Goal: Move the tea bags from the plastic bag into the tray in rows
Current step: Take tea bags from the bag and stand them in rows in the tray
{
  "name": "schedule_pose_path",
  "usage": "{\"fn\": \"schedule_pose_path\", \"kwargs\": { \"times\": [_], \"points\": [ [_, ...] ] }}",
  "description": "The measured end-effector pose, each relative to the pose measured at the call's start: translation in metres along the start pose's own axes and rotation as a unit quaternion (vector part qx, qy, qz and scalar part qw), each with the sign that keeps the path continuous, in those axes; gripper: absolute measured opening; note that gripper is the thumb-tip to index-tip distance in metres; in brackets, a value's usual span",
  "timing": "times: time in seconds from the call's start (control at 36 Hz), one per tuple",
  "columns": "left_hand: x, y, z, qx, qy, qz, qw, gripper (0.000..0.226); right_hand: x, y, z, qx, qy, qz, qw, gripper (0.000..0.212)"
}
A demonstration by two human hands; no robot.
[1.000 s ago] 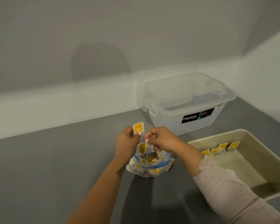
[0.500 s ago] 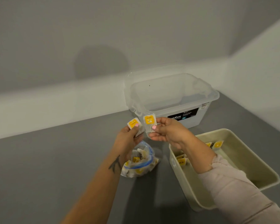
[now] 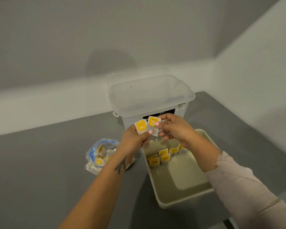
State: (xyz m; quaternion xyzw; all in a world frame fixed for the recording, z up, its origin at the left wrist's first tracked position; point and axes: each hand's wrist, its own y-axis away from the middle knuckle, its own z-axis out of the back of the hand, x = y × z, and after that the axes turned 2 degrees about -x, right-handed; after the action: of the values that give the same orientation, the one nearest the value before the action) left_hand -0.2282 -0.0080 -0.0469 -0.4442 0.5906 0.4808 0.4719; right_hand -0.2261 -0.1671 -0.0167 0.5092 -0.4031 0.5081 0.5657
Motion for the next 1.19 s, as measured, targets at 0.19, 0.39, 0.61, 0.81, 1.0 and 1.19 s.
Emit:
{"fn": "schedule_pose_path", "kwargs": {
  "times": [0.19, 0.39, 0.61, 0.81, 1.0, 1.19],
  "points": [
    [0.015, 0.008, -0.026, 0.000, -0.022, 0.046, 0.999, 0.044, -0.010, 0.007, 0.033, -0.029, 0.106, 0.034, 0.993, 0.003],
    [0.033, 0.015, -0.033, -0.076, -0.069, 0.076, 0.992, 0.025, -0.025, 0.013, 0.056, -0.018, 0.154, 0.046, 0.987, 0.013],
    [0.037, 0.025, -0.034, -0.124, -0.001, 0.060, 0.990, 0.016, -0.052, 0.010, 0.064, -0.018, 0.284, 0.052, 0.957, 0.016],
    [0.035, 0.029, -0.024, -0.138, 0.011, 0.059, 0.989, 0.017, -0.074, -0.005, 0.053, 0.006, 0.417, -0.008, 0.909, 0.008],
    [0.034, 0.031, -0.017, -0.145, 0.007, 0.063, 0.987, 0.012, -0.088, -0.015, 0.046, -0.004, 0.450, -0.052, 0.891, 0.012],
    [0.038, 0.029, -0.015, -0.141, -0.013, 0.073, 0.987, 0.017, -0.100, -0.014, 0.045, -0.031, 0.409, -0.034, 0.911, 0.010]
  ]
}}
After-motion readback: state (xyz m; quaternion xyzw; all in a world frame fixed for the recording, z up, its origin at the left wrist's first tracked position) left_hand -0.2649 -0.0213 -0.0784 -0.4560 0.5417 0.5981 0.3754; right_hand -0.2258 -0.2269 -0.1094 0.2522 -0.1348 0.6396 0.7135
